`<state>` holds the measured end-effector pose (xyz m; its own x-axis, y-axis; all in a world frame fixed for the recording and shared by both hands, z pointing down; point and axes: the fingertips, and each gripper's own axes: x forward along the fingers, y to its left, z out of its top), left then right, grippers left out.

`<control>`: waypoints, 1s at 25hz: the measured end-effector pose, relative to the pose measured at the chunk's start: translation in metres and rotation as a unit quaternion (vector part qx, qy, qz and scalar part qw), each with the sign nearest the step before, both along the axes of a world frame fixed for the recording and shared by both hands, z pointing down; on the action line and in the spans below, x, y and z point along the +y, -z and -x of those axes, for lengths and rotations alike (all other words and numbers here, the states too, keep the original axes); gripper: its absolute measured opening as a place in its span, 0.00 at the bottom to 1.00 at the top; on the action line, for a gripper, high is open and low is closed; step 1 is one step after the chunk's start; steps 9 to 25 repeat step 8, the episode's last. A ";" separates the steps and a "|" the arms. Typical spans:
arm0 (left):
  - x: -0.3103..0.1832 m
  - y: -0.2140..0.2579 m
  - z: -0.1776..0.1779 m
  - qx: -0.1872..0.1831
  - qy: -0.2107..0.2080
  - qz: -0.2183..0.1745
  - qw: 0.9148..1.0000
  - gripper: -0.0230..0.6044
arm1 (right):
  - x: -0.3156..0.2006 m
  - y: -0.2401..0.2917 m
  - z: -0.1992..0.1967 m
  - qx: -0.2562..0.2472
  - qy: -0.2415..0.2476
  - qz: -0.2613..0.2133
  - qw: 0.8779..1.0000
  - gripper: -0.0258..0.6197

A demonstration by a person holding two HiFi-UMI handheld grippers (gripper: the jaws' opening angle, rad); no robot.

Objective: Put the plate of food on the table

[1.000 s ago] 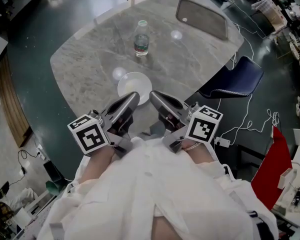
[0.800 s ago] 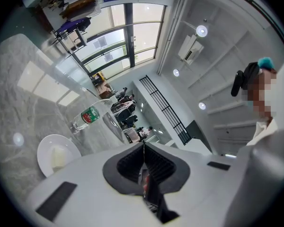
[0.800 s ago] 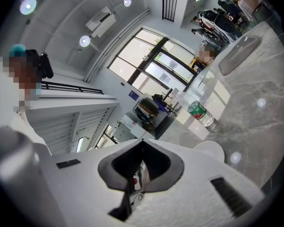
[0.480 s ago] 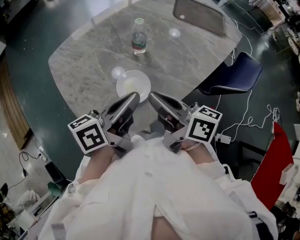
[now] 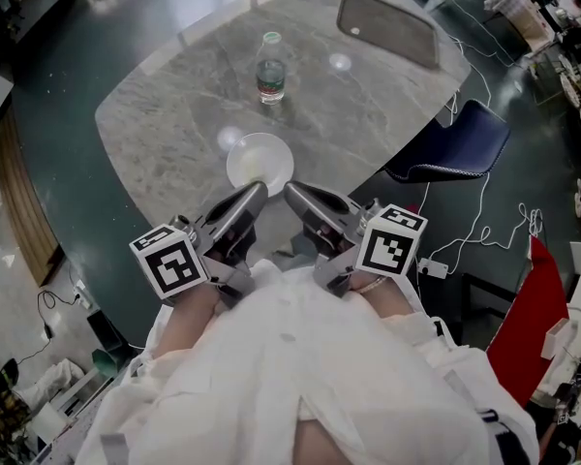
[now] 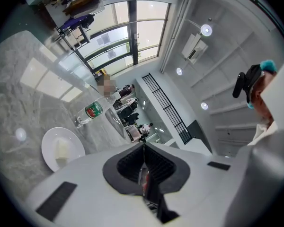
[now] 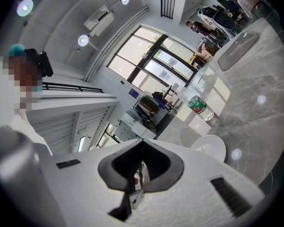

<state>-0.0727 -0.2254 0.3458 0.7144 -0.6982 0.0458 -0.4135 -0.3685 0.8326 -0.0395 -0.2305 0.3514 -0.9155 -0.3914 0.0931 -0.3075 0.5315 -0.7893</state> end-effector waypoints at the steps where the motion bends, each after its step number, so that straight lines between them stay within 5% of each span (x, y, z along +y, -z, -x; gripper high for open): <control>1: 0.000 -0.001 0.000 0.000 0.000 0.001 1.000 0.07 | 0.000 -0.001 0.001 -0.001 0.002 0.001 1.000 0.04; 25: 0.004 0.002 0.003 -0.004 0.007 -0.002 1.000 0.07 | 0.002 -0.001 0.005 -0.002 0.010 0.003 1.000 0.04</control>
